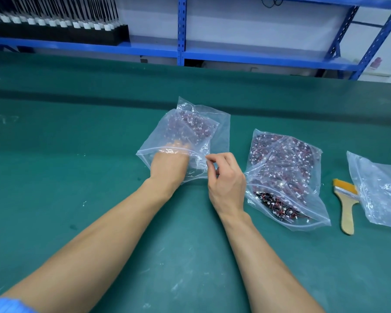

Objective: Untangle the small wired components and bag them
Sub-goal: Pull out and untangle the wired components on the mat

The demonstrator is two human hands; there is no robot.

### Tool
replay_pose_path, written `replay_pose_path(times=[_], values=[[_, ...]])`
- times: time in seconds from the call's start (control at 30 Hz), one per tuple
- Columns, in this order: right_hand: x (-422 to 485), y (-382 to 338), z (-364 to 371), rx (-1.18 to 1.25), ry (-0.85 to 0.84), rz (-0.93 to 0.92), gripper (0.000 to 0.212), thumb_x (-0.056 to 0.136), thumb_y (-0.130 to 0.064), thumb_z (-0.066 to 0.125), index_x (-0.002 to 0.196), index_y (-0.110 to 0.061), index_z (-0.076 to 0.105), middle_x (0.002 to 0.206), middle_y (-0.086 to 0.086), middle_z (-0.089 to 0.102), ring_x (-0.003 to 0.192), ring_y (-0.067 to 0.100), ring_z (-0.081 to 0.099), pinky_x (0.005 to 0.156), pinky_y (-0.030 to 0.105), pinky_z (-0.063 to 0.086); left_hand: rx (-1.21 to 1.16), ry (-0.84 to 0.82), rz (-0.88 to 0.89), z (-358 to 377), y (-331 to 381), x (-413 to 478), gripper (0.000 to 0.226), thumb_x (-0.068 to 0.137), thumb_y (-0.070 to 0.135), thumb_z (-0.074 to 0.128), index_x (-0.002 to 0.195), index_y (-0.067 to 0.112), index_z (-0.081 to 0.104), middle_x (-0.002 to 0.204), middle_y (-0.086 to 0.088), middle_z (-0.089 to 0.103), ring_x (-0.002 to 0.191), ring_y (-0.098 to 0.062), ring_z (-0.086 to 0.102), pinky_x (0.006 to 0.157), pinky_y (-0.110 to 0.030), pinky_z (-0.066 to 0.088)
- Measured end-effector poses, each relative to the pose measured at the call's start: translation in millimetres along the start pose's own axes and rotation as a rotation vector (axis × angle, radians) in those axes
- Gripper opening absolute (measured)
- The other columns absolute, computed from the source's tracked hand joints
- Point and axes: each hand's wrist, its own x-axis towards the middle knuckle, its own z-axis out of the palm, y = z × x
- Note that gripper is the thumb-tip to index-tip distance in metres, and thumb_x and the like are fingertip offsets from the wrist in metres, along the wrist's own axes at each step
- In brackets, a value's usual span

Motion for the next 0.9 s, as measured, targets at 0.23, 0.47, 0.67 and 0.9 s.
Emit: replay_pose_path(times=[0.23,0.47,0.67,0.9], values=[[-1,-1,0,-0.004,0.004,-0.006,0.009,0.095,-0.013,0.066,0.099,-0.011,0.074,0.094,-0.001,0.065,0.074,0.020,0.059,0.062,0.031,0.045,-0.017,0.070,0.005,-6,-6,-15,0.014,0.083,0.005,0.058,0.075,0.016,0.059,0.062,0.000,0.042,0.063,-0.030,0.043,0.054,-0.035,0.029],[-2,3,2,0.009,-0.002,-0.003,0.009,0.094,-0.011,0.066,0.099,-0.012,0.073,0.095,-0.001,0.065,0.071,0.019,0.057,0.063,0.036,0.049,-0.256,0.282,0.177,-14,-13,-35,0.016,0.093,0.012,0.061,0.095,0.015,0.077,0.081,-0.006,0.072,0.074,-0.035,0.064,0.058,-0.045,0.052],[-1,5,3,0.003,0.002,-0.005,0.007,0.094,-0.011,0.067,0.097,-0.012,0.073,0.093,-0.001,0.065,0.070,0.016,0.055,0.063,0.034,0.047,-0.640,0.208,0.094,-20,-17,-83,0.016,0.082,0.010,0.078,0.092,0.021,0.081,0.081,0.005,0.076,0.068,-0.016,0.067,0.068,-0.035,0.056],[-2,7,3,0.015,0.003,0.009,0.006,0.093,-0.013,0.067,0.094,-0.015,0.073,0.091,-0.004,0.063,0.068,0.008,0.046,0.062,0.031,0.043,-0.569,-0.147,0.063,-39,-28,-115,0.037,0.078,0.038,0.082,0.114,0.044,0.072,0.107,0.020,0.073,0.091,-0.005,0.067,0.084,-0.034,0.054]])
